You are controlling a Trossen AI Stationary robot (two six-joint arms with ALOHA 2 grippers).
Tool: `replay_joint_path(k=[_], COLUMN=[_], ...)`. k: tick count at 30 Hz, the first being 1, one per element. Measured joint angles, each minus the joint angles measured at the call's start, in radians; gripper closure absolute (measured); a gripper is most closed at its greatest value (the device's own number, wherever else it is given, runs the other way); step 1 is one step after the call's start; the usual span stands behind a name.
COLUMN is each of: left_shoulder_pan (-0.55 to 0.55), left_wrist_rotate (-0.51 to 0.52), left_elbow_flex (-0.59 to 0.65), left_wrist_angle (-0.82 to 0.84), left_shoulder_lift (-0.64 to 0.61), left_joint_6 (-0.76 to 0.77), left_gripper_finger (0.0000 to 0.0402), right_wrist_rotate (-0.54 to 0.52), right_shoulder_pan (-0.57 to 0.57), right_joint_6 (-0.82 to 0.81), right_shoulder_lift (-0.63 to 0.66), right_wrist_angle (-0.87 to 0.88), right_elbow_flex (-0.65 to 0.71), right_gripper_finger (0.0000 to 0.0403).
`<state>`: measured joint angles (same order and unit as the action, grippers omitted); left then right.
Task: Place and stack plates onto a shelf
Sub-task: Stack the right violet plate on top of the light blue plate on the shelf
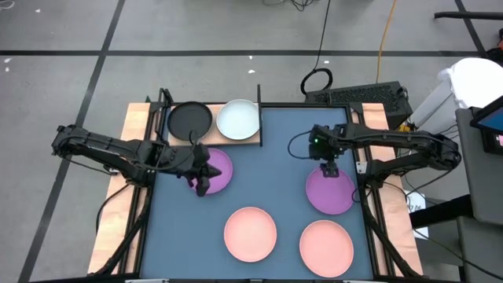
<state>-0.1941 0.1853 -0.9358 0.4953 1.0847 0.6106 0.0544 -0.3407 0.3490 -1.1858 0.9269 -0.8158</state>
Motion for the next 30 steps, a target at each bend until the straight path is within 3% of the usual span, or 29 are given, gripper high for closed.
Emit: replay_joint_path(k=[6,12,22,30], left_shoulder_pan=[0.0,0.0,0.0,0.006], left_wrist_rotate=[-0.001,-0.001,0.01,0.022], left_elbow_flex=[0.0,0.0,0.0,0.0], left_wrist_angle=[0.031,0.055,0.056,0.056], left_shoulder_lift=[0.0,0.0,0.0,0.0], left_joint_6=[-0.002,0.003,0.002,-0.029], left_gripper_finger=[0.0389,0.0389,0.0389,0.0389], right_wrist_rotate=[0.072,0.134,0.131,0.131], right_shoulder_pan=[-0.059,-0.073,-0.073,-0.072], right_joint_6=[0.115,0.219,0.267,0.267], right_shoulder_lift=[0.0,0.0,-0.001,-0.001], right_wrist_angle=[-0.016,0.022,-0.03,-0.103], right_elbow_flex=[0.0,0.014,0.171,0.264], right_gripper_finger=[0.0102,0.0101,0.015,0.0223])
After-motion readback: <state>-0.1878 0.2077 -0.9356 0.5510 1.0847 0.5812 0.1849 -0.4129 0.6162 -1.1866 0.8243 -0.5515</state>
